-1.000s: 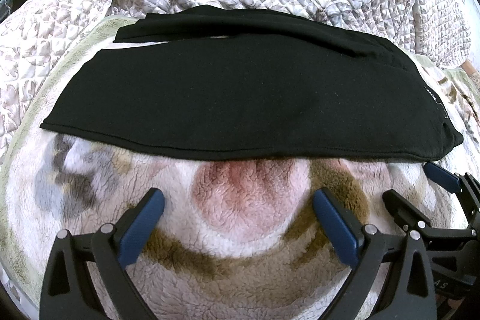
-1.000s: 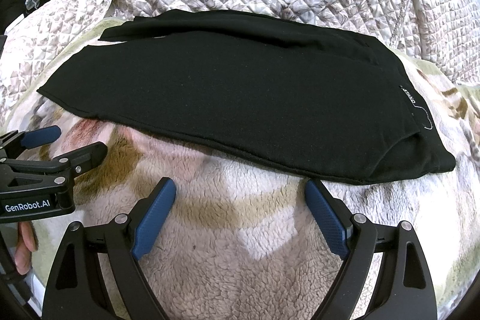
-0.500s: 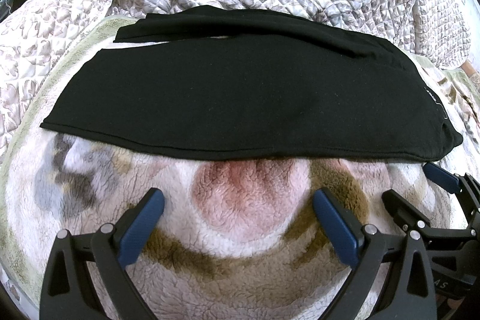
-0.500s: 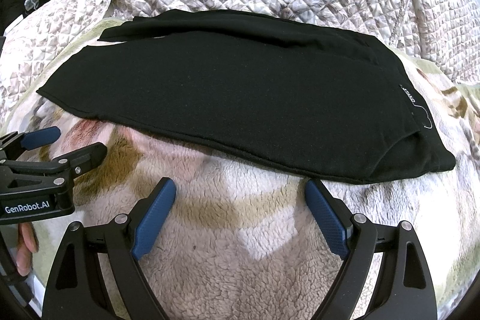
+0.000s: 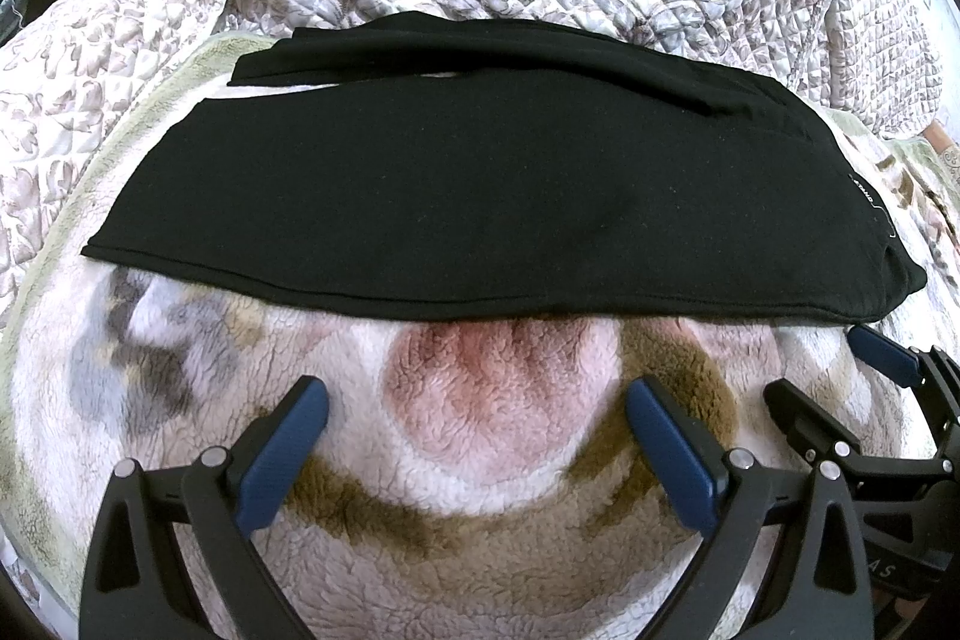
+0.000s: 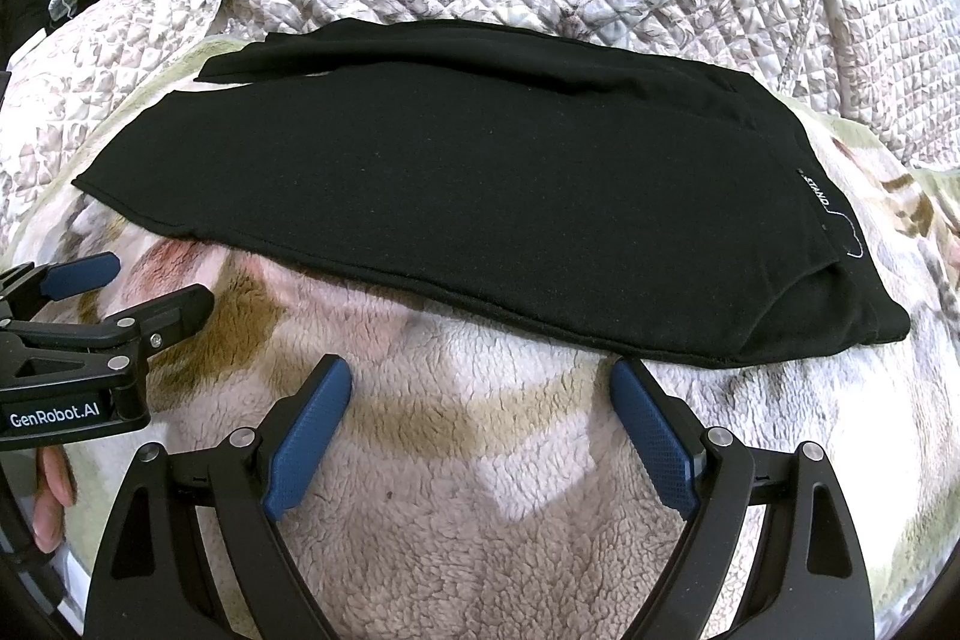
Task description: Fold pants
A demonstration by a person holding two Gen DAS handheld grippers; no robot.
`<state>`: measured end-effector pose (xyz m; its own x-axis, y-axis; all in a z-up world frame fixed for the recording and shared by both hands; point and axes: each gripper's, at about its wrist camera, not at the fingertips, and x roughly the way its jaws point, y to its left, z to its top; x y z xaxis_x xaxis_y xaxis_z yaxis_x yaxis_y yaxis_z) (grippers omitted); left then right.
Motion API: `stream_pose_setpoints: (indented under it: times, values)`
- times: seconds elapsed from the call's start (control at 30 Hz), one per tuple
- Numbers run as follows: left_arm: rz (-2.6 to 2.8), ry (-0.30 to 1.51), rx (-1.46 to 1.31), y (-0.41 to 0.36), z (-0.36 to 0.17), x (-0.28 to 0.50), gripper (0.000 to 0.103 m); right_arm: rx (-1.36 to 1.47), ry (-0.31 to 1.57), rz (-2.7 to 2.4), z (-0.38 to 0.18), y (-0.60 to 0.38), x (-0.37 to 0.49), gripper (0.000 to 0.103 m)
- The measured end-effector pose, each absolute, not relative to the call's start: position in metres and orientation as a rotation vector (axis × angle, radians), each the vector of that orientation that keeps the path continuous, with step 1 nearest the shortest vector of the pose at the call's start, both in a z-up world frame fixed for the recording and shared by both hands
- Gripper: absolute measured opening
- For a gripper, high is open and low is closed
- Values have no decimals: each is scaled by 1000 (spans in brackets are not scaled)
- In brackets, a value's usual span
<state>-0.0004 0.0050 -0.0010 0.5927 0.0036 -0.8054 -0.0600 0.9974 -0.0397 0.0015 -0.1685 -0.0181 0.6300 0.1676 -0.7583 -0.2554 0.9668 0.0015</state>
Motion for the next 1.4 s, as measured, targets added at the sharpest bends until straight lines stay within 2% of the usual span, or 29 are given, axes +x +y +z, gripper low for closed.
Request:
stream_pose_setpoints:
  times: [1.2,1.4]
  values:
    - [28,946,-70,10,1,2,101,-109,883,270,-19,-171,6,89]
    - [-16,927,-106,21,7,0,97,-62,875,314,-14,-180,2,89]
